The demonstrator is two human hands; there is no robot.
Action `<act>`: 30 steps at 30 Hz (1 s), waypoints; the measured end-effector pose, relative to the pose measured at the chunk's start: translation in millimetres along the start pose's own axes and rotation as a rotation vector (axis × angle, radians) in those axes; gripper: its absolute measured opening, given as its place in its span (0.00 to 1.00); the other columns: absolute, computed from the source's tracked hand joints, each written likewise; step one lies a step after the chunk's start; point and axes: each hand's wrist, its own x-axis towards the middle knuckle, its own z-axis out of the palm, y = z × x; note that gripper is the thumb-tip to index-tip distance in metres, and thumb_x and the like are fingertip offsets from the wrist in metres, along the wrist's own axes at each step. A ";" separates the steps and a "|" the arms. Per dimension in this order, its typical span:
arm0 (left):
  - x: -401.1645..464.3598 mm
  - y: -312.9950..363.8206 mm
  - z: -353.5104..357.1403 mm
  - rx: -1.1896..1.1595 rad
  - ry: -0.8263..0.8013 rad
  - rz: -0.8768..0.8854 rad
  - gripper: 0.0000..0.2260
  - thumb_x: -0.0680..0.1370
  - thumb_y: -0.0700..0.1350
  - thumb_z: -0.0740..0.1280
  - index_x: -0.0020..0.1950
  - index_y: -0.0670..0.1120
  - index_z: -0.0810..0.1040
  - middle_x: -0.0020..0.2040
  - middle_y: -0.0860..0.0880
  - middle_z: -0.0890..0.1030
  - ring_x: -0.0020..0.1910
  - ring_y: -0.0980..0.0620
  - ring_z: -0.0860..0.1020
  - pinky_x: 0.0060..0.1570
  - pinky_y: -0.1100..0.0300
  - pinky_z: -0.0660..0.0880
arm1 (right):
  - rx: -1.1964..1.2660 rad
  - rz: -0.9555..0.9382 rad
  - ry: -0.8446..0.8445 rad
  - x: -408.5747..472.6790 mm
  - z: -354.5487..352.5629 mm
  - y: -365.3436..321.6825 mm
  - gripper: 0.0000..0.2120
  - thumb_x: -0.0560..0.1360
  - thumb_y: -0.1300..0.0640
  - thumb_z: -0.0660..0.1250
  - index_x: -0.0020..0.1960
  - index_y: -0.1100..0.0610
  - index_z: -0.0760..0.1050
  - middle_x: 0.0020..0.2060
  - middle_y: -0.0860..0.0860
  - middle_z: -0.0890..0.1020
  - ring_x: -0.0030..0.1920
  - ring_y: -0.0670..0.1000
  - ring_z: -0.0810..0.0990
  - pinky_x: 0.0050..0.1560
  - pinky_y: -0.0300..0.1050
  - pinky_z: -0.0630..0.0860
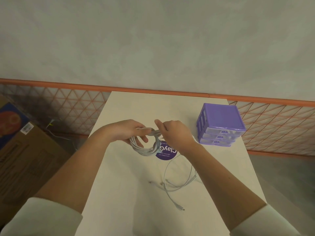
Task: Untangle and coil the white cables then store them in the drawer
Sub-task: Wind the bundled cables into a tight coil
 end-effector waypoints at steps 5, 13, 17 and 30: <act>4.0 9.5 -0.2 0.227 -0.102 0.032 0.10 0.77 0.51 0.69 0.53 0.46 0.79 0.50 0.49 0.83 0.40 0.55 0.79 0.47 0.60 0.75 | 0.167 0.016 0.062 4.3 -1.7 -0.5 0.32 0.82 0.39 0.48 0.29 0.56 0.72 0.31 0.52 0.82 0.33 0.52 0.78 0.34 0.42 0.67; 3.6 31.4 27.3 0.377 -0.200 0.014 0.20 0.79 0.59 0.63 0.56 0.42 0.76 0.42 0.50 0.75 0.36 0.53 0.76 0.41 0.61 0.73 | 0.423 -0.145 0.064 4.5 -13.3 1.9 0.21 0.83 0.45 0.51 0.40 0.53 0.73 0.27 0.44 0.71 0.30 0.43 0.71 0.35 0.39 0.64; 5.8 23.7 38.2 0.257 0.087 0.154 0.21 0.79 0.60 0.60 0.53 0.42 0.74 0.39 0.51 0.73 0.34 0.52 0.71 0.36 0.61 0.69 | 0.872 -0.042 0.064 17.6 -13.5 23.5 0.17 0.78 0.49 0.55 0.38 0.56 0.75 0.28 0.45 0.71 0.31 0.46 0.69 0.36 0.39 0.67; 12.1 29.5 44.5 -0.402 0.350 0.387 0.13 0.84 0.51 0.55 0.45 0.45 0.70 0.36 0.52 0.67 0.31 0.57 0.66 0.37 0.62 0.71 | 1.064 0.231 0.110 4.9 64.5 43.1 0.23 0.83 0.45 0.50 0.62 0.62 0.71 0.47 0.55 0.77 0.46 0.52 0.75 0.55 0.51 0.74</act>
